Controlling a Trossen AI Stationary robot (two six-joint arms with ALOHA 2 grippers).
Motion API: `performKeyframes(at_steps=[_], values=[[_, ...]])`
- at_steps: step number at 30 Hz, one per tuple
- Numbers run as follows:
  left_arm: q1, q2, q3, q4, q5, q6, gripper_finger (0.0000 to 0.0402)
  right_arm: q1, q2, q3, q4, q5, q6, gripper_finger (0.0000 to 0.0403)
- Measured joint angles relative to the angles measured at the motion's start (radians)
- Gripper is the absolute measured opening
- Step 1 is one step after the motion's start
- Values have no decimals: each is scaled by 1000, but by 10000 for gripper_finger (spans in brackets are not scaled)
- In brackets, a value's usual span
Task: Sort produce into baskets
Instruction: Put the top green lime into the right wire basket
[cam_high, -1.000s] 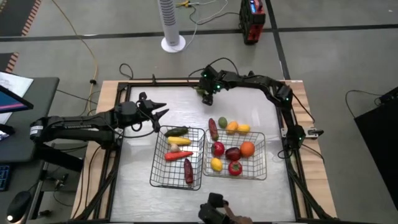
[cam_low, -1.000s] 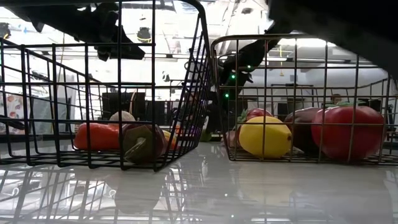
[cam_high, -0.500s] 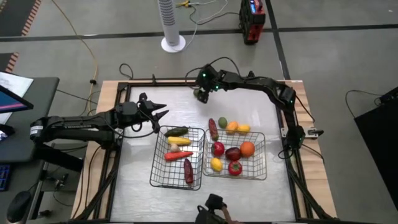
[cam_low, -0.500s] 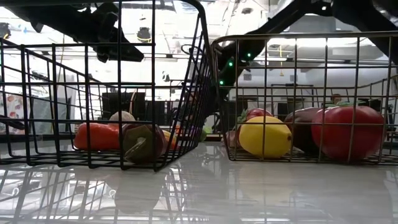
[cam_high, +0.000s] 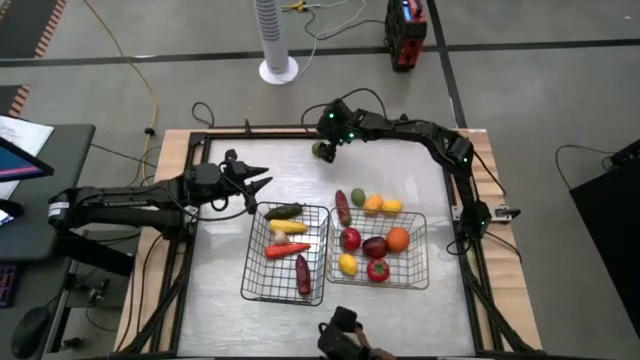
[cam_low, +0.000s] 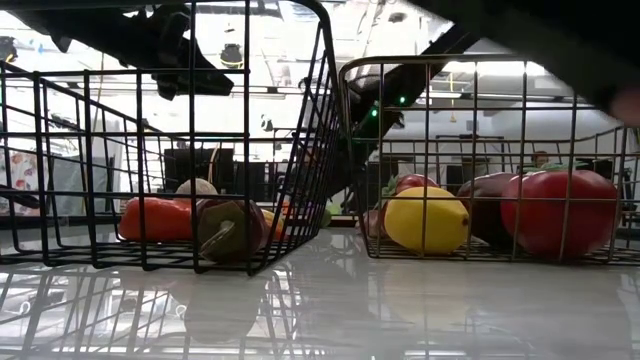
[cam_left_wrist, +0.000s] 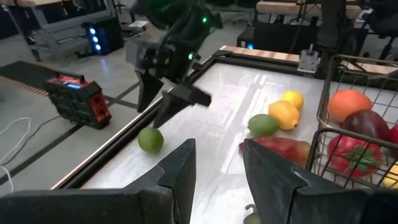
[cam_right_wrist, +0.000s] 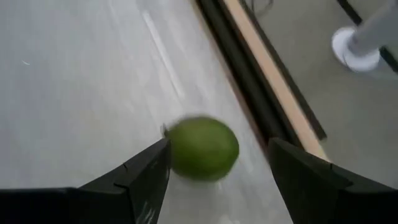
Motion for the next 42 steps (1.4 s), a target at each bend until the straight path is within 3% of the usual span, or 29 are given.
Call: performKeyframes(at_steps=[7,14,26,32,42], values=[[14,0,0,4,-11,1,122,15,67,82,-38,4,42,295],[27,0,0,-1,-1,12,122,12,127,195,-204,-14,-5,295],[28,0,0,-5,4,23,122,2,129,201,-280,-33,-52,282],[28,0,0,-5,27,2,122,46,70,201,-324,-178,-170,276],[40,45,14,-9,34,-68,120,101,-123,190,-397,-150,-101,275]])
